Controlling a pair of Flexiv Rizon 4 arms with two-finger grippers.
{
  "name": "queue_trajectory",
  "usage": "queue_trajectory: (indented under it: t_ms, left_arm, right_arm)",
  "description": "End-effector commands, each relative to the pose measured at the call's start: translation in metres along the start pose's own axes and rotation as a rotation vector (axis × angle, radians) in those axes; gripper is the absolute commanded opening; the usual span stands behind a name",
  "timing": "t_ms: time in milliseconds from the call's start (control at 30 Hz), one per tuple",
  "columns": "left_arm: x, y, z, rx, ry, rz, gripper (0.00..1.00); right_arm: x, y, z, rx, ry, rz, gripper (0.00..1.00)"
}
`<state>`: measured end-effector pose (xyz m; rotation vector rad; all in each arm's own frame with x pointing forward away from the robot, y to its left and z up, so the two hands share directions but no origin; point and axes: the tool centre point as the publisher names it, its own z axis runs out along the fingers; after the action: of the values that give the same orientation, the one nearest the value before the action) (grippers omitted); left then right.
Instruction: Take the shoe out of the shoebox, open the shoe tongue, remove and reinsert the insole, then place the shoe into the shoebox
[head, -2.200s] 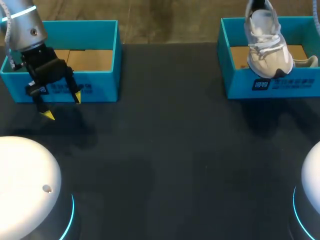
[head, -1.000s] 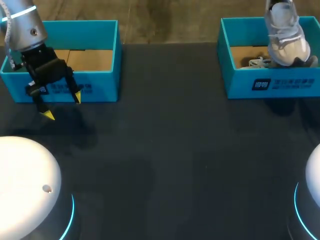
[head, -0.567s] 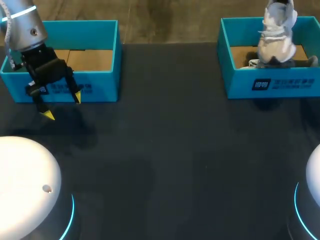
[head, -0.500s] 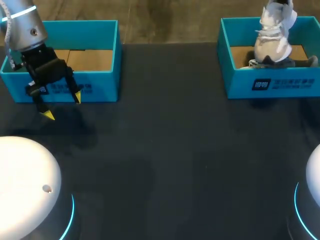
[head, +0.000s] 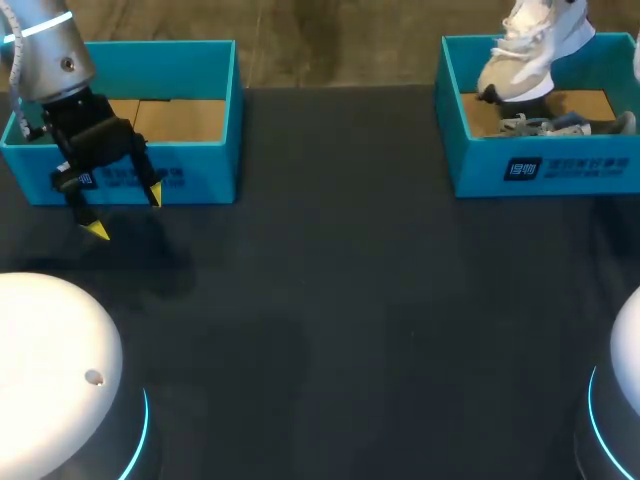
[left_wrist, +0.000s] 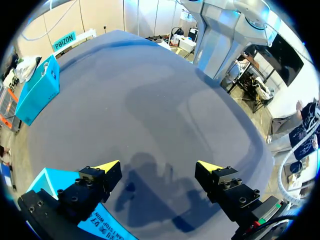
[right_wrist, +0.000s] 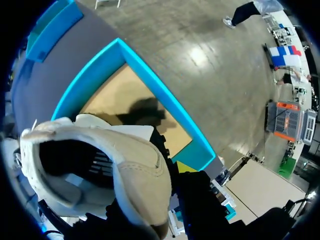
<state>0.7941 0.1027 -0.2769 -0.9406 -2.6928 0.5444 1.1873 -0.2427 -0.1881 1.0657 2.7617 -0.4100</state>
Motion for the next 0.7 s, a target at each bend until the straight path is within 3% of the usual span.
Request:
queue_trajectory:
  t_ms: [33, 200, 233, 300, 333, 400, 467, 500, 700]
  left_arm:
    - [0.001, 0.0, 0.0, -0.003, 0.0, 0.0, 1.0]
    - [0.001, 0.0, 0.0, -0.003, 0.0, 0.0, 1.0]
    - [0.001, 0.0, 0.0, -0.003, 0.0, 0.0, 1.0]
    - [0.001, 0.0, 0.0, -0.003, 0.0, 0.0, 1.0]
    - [0.001, 0.0, 0.0, -0.003, 0.0, 0.0, 1.0]
    - [0.001, 0.0, 0.0, -0.003, 0.0, 0.0, 1.0]
    - [0.001, 0.0, 0.0, -0.003, 0.0, 0.0, 1.0]
    - [0.001, 0.0, 0.0, -0.003, 0.0, 0.0, 1.0]
    - [0.001, 0.0, 0.0, -0.003, 0.0, 0.0, 1.0]
  right_arm:
    - [-0.004, 0.002, -0.002, 0.005, 0.014, -0.001, 0.0]
    - [-0.004, 0.002, -0.002, 0.005, 0.014, -0.001, 0.0]
    - [-0.006, 0.002, 0.002, 0.043, 0.039, 0.068, 0.0]
    - [-0.012, -0.006, 0.008, -0.007, 0.106, 0.196, 0.0]
    - [-0.013, -0.01, 0.01, 0.008, 0.102, 0.276, 0.0]
    - [-0.012, -0.018, 0.011, -0.038, 0.123, 0.378, 0.0]
    - [-0.01, -0.023, 0.015, 0.011, 0.112, 0.497, 0.0]
    - [-0.009, -0.025, 0.016, -0.02, 0.135, 0.519, 0.0]
    - [0.002, -0.023, 0.021, 0.053, 0.13, 0.703, 0.0]
